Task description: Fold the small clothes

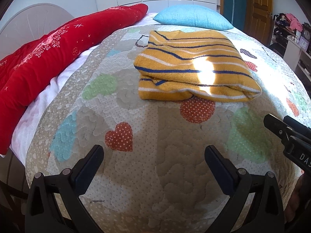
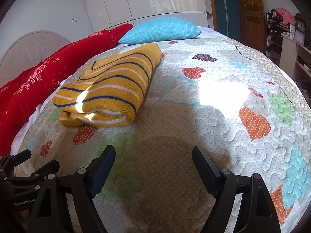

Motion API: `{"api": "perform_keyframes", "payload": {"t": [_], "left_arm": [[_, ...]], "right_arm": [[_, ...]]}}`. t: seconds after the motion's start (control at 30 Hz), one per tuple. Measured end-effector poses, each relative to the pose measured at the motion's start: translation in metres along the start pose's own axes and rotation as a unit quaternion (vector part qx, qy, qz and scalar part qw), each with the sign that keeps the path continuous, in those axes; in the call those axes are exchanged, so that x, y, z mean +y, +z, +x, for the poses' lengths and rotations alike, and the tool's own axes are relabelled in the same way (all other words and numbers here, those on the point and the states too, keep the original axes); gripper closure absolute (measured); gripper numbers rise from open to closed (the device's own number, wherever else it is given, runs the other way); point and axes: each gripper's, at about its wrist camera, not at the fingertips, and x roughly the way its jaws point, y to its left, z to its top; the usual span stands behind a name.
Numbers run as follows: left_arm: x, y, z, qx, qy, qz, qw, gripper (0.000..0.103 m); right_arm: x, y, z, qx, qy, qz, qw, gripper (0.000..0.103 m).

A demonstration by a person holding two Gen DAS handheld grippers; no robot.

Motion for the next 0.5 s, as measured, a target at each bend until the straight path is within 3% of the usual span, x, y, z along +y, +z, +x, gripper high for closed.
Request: {"api": "perform_keyframes", "payload": {"t": [0.5], "left_arm": [[-0.013,-0.004,-0.002,0.013,-0.027,0.014,0.9995,0.0]], "right_arm": [[-0.004,0.002,-0.013,-0.019,-0.012,0.001,1.0,0.018]]}}
